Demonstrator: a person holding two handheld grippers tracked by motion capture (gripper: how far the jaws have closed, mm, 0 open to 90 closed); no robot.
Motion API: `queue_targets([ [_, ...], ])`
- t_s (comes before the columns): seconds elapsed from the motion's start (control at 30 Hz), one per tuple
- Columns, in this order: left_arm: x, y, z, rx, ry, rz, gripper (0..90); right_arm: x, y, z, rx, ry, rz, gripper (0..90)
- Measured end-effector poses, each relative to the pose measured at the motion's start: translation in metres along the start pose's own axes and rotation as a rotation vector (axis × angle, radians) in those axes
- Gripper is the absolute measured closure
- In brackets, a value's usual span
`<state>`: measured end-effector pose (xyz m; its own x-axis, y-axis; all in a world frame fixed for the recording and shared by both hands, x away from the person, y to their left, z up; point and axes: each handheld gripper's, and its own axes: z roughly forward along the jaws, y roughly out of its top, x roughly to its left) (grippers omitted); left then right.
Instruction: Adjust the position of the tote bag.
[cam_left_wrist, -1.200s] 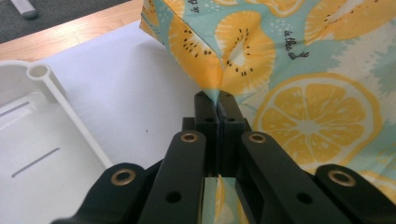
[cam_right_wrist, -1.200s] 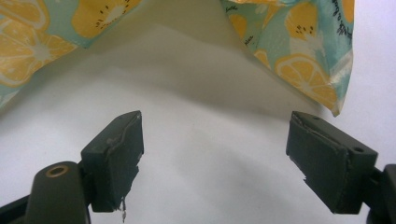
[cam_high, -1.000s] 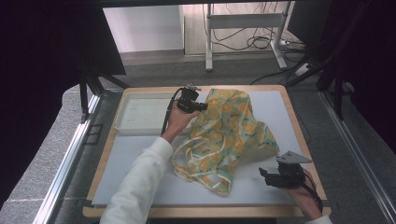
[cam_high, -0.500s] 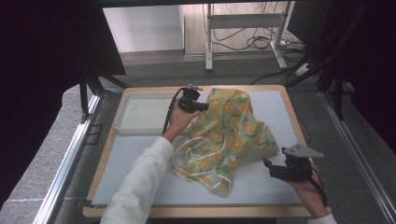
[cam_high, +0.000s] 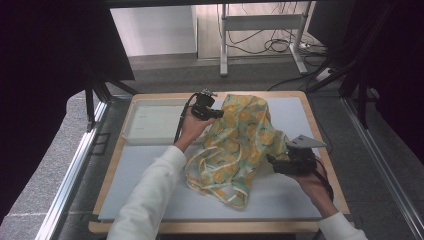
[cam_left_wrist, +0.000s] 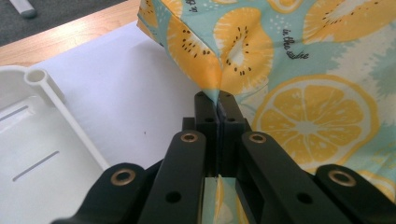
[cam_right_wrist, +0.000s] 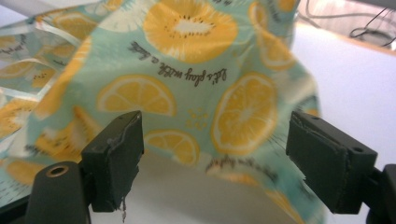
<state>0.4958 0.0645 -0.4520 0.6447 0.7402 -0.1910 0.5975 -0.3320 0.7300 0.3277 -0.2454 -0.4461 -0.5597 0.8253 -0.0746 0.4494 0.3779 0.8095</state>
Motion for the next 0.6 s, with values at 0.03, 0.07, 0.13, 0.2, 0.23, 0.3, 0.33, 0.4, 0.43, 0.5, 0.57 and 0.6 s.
queue_targets([
  [0.03,0.000,0.000,0.000,0.000,0.000,0.000,89.6,0.000,0.002,0.006,0.009,0.003,-0.001,18.7],
  [0.07,0.000,0.000,0.000,0.001,-0.001,0.001,89.5,0.000,0.003,0.010,0.016,0.007,-0.001,18.6],
  [0.13,0.000,0.000,0.000,0.003,-0.001,0.003,89.5,0.001,0.007,0.021,0.032,0.011,-0.004,18.6],
  [0.2,0.000,0.000,0.000,0.003,-0.001,0.001,89.5,0.003,0.010,0.031,0.046,-0.002,-0.017,21.1],
  [0.23,0.000,0.000,0.000,0.003,0.000,0.000,89.5,0.005,0.012,0.037,0.056,-0.026,-0.042,24.1],
  [0.3,0.000,0.000,0.000,0.003,-0.001,-0.002,89.5,0.006,0.016,0.045,0.063,-0.045,-0.045,32.8],
  [0.33,0.000,0.000,-0.001,0.005,-0.001,0.002,89.5,0.006,0.017,0.048,0.062,-0.045,-0.044,37.7],
  [0.4,0.000,0.000,-0.002,0.006,0.001,0.005,89.5,0.006,0.019,0.056,0.081,-0.059,-0.053,46.2],
  [0.43,0.000,0.000,-0.003,0.005,0.002,0.006,89.5,0.006,0.019,0.061,0.096,-0.067,-0.056,52.3],
  [0.5,0.000,0.000,-0.003,-0.003,0.001,0.001,89.5,0.004,0.019,0.066,0.106,-0.069,-0.043,62.6],
  [0.57,-0.001,0.000,-0.004,-0.005,0.001,-0.003,89.5,0.001,0.018,0.068,0.107,-0.072,-0.039,72.8],
  [0.6,0.000,0.000,-0.005,-0.004,0.000,-0.002,89.4,0.000,0.017,0.068,0.107,-0.067,-0.034,76.2],
])
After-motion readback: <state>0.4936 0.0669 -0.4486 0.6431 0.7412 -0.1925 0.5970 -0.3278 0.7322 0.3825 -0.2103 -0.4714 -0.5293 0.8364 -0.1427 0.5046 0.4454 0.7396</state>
